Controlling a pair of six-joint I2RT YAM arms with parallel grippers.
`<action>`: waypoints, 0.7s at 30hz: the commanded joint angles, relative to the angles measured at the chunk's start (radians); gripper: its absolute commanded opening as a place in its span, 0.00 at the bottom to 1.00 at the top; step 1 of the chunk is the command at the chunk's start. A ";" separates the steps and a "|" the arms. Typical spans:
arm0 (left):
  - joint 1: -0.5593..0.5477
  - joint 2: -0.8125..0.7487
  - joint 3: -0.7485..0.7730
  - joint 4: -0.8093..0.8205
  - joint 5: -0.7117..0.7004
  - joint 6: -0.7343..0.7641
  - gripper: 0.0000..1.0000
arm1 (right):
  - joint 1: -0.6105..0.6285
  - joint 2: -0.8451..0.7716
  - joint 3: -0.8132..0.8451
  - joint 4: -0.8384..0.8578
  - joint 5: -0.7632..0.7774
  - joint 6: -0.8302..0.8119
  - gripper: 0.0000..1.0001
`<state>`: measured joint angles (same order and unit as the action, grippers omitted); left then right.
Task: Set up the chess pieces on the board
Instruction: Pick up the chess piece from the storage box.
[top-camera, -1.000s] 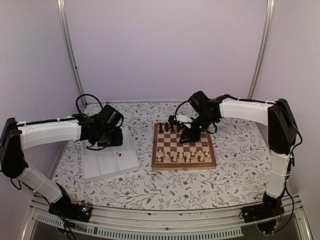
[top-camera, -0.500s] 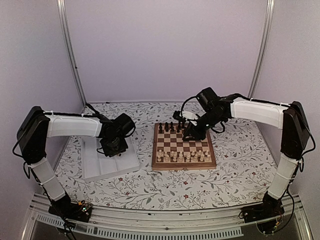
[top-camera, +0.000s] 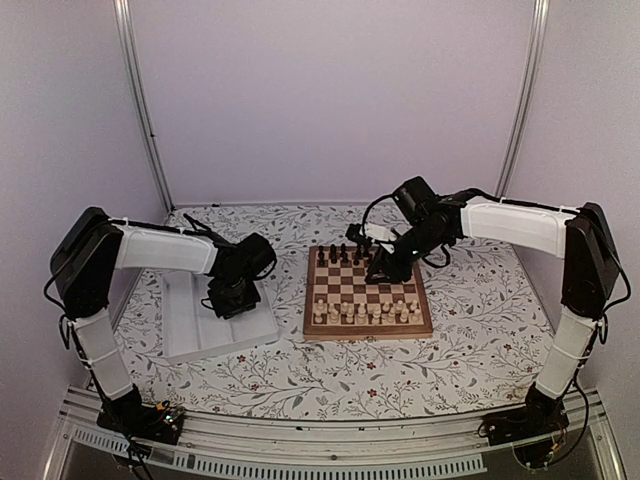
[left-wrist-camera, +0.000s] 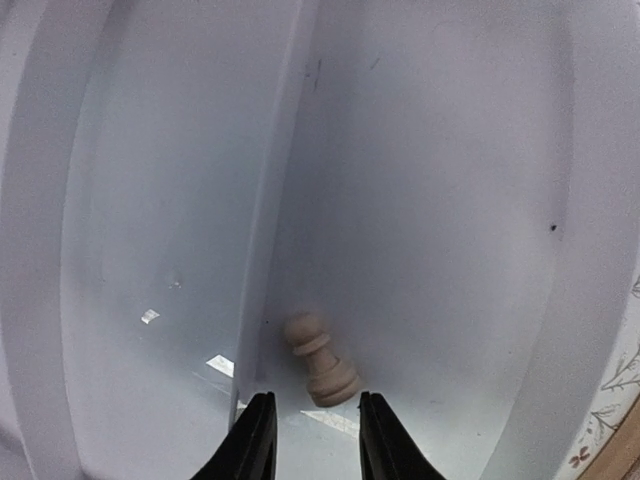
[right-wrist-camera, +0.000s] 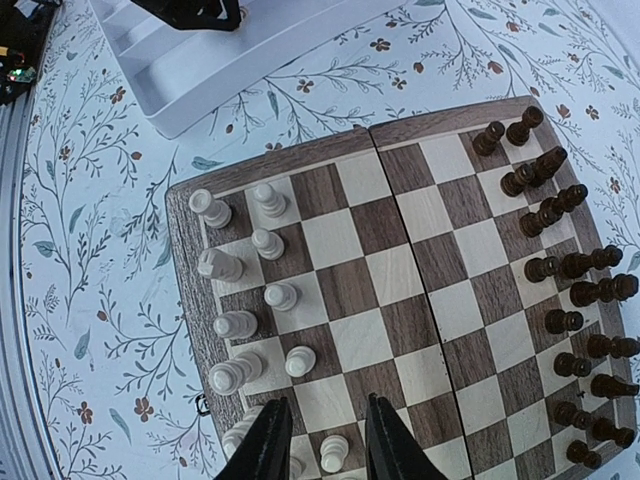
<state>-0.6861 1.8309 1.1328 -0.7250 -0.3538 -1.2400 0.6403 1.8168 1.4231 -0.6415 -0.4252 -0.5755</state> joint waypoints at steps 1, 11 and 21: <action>0.025 0.022 0.011 -0.002 0.007 -0.003 0.31 | 0.001 -0.027 -0.016 0.015 -0.004 0.006 0.28; 0.063 0.060 -0.010 0.030 0.027 0.031 0.30 | 0.000 -0.017 -0.024 0.015 -0.010 0.006 0.28; 0.070 0.088 -0.006 0.057 0.074 0.066 0.21 | 0.000 -0.004 -0.026 0.015 -0.016 0.006 0.28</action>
<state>-0.6334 1.8721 1.1328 -0.6926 -0.3305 -1.1988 0.6403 1.8168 1.4059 -0.6415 -0.4263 -0.5755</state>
